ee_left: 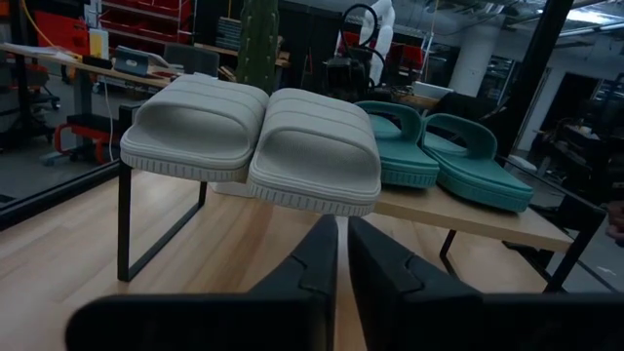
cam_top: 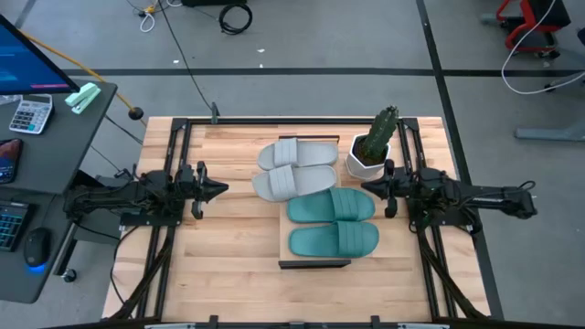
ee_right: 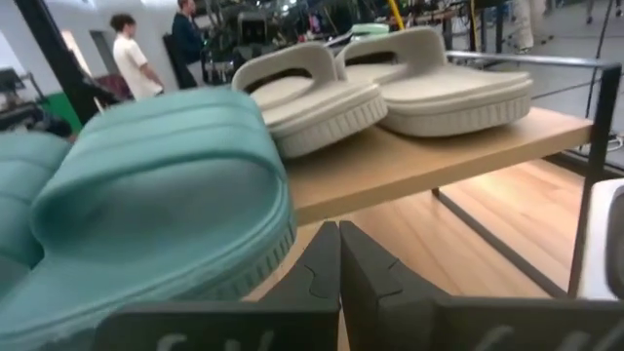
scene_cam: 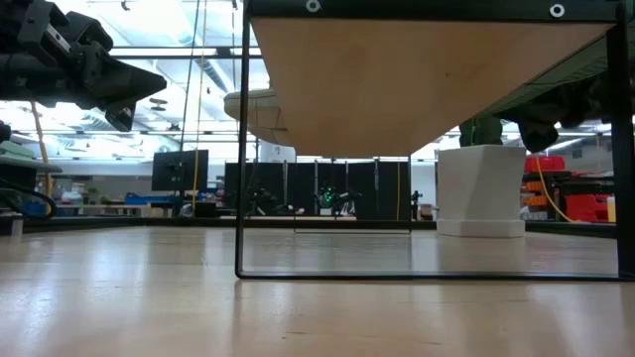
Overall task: Pick and place slides into the shelf
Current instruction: Return to Home Position
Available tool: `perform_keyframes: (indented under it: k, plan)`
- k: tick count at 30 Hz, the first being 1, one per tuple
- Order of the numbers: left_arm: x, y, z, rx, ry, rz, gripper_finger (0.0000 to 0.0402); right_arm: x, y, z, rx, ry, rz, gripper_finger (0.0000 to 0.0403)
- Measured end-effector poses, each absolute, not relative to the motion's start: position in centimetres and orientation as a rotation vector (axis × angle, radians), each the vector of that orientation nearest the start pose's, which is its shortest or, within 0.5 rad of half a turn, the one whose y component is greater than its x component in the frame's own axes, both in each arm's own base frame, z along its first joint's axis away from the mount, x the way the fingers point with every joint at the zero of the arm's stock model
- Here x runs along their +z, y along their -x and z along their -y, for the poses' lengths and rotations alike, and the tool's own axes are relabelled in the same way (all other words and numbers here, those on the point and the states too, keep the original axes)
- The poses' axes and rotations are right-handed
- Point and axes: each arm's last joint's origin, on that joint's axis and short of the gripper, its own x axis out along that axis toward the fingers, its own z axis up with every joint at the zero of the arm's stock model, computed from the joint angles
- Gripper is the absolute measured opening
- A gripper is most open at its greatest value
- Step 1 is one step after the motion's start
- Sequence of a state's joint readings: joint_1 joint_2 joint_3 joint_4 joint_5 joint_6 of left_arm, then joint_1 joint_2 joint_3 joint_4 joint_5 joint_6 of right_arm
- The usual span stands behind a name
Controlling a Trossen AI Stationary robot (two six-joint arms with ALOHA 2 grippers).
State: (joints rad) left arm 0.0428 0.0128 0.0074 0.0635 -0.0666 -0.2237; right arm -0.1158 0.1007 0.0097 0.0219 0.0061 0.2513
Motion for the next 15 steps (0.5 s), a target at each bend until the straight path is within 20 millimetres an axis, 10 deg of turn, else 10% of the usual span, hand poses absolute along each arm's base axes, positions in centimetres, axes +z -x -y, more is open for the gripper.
perform_keyframes:
  k: [15]
  plan:
    - [17.12, -9.76, -0.61, 0.102, 0.224, 0.070, 0.0021, 15.84, -10.46, 1.10, -0.089, -0.300, -0.086, 0.0000]
